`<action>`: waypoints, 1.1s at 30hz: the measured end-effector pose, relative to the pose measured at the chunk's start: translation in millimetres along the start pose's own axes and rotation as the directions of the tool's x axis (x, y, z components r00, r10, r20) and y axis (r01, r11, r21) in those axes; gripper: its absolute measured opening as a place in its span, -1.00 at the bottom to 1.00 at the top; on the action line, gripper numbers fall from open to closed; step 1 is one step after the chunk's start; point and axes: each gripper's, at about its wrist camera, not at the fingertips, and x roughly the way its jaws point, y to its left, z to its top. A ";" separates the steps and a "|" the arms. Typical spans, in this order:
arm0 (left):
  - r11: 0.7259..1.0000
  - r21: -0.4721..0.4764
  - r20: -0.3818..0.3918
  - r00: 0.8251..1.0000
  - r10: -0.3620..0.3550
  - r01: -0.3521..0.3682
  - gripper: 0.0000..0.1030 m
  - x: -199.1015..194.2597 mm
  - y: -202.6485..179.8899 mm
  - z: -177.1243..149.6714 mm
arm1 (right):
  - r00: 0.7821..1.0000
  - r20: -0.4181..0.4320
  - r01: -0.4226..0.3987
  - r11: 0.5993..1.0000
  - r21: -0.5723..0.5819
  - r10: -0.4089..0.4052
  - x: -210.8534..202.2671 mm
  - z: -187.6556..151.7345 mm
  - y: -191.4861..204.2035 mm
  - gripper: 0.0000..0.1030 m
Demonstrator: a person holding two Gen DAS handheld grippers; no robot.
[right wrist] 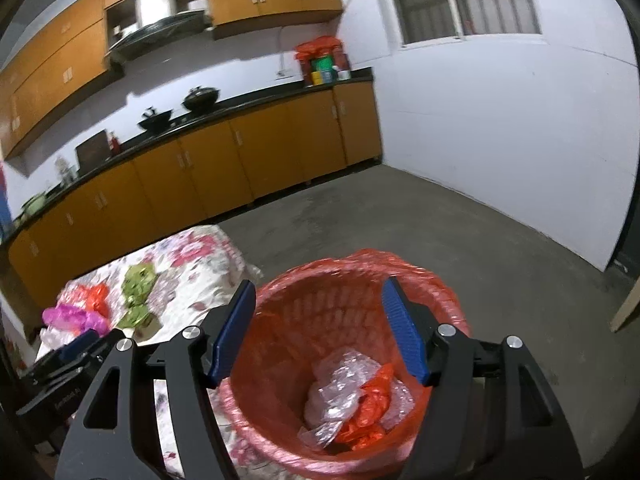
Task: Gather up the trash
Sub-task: 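Open the right tool to drop the red-orange bag while the left tool releases the clear bag, then grasp the magenta bag with the right tool while the left tool grasps a clear bag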
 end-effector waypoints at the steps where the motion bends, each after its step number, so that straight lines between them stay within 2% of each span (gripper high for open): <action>1: 1.000 -0.006 0.002 1.000 0.020 -0.020 0.35 -3.8 7.8 -1.9 | 1.000 -0.001 -0.007 1.000 -0.009 0.007 0.2 0.1 3.8 0.28; 5: 0.994 -0.042 0.000 0.995 0.104 -0.103 0.36 -19.1 45.3 -12.0 | 0.998 -0.018 -0.059 0.997 -0.053 0.058 2.1 -2.2 27.2 0.28; 10: 0.971 -0.116 -0.002 0.977 0.212 -0.210 0.36 -45.4 97.1 -27.6 | 0.989 -0.063 -0.139 0.982 -0.126 0.132 9.0 -9.2 68.9 0.28; 14: 0.941 -0.169 0.009 0.954 0.299 -0.293 0.36 -66.1 132.2 -34.3 | 0.970 -0.118 -0.233 0.950 -0.210 0.212 19.8 -20.8 120.4 0.28; 20: 0.891 -0.218 0.045 0.907 0.418 -0.399 0.36 -96.4 173.0 -36.1 | 0.925 -0.208 -0.367 0.885 -0.284 0.317 41.6 -36.2 194.7 0.27; 23: 0.872 -0.246 0.043 0.894 0.446 -0.423 0.39 -103.5 186.6 -37.8 | 0.902 -0.261 -0.416 0.855 -0.309 0.344 57.0 -46.1 224.2 0.27; 25: 0.864 -0.261 0.036 0.890 0.455 -0.431 0.41 -107.1 194.5 -41.4 | 0.894 -0.283 -0.429 0.845 -0.319 0.347 66.0 -52.5 237.9 0.28; 29: 0.852 -0.280 0.016 0.885 0.466 -0.443 0.41 -108.8 208.9 -46.7 | 0.878 -0.330 -0.453 0.828 -0.331 0.348 86.1 -64.9 262.7 0.28; 33: 0.841 -0.311 -0.002 0.886 0.465 -0.442 0.41 -109.5 223.0 -52.5 | 0.871 -0.354 -0.460 0.818 -0.346 0.340 104.5 -72.6 280.2 0.28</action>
